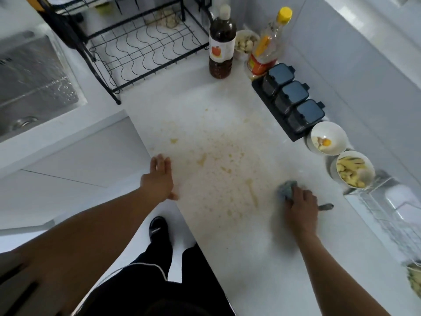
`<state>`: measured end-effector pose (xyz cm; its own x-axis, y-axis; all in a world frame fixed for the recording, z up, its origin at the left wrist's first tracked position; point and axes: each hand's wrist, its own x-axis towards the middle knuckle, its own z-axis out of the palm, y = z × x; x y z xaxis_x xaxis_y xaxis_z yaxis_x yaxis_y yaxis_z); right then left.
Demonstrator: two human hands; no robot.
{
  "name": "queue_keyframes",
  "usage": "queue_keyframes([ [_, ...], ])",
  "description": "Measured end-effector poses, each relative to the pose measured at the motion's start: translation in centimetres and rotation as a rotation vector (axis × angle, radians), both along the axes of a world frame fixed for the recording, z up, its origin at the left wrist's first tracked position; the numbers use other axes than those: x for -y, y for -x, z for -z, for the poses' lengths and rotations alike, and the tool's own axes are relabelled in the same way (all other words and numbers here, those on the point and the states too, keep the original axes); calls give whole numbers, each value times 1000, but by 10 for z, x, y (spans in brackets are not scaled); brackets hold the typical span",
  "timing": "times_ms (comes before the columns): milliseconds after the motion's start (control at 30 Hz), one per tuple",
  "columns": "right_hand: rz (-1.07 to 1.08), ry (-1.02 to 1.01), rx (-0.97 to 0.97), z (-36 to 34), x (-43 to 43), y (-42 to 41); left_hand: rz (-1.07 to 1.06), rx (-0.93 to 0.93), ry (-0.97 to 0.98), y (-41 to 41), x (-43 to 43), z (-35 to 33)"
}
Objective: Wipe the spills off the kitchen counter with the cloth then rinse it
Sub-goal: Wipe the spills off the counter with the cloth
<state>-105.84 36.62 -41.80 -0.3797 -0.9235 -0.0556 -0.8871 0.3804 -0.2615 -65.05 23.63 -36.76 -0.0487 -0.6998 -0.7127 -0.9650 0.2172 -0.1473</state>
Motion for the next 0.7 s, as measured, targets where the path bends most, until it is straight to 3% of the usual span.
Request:
queue_keyframes([
  [67, -46, -23, 27, 0, -6, 7, 4, 14, 1, 2, 0, -3],
  [167, 275, 33, 29, -7, -8, -2, 12, 28, -2, 5, 1, -8],
  [200, 249, 44, 0, -9, -10, -12, 11, 27, -7, 6, 0, -10],
  [300, -190, -20, -15, -7, -19, -25, 14, 34, -12, 7, -1, -12],
  [333, -200, -34, 12, -5, -19, -23, 15, 40, -11, 7, 0, -13],
  [433, 194, 16, 58, -4, -16, -26, 15, 44, -10, 7, 0, -13],
  [467, 230, 20, 42, -6, -15, -34, 10, 37, -14, 7, 0, -14],
  [600, -183, -46, 18, -8, -22, -39, -5, 6, -21, 6, -3, -17],
  [700, 116, -23, 36, -9, -23, -35, -3, -6, -20, 5, -1, -19],
])
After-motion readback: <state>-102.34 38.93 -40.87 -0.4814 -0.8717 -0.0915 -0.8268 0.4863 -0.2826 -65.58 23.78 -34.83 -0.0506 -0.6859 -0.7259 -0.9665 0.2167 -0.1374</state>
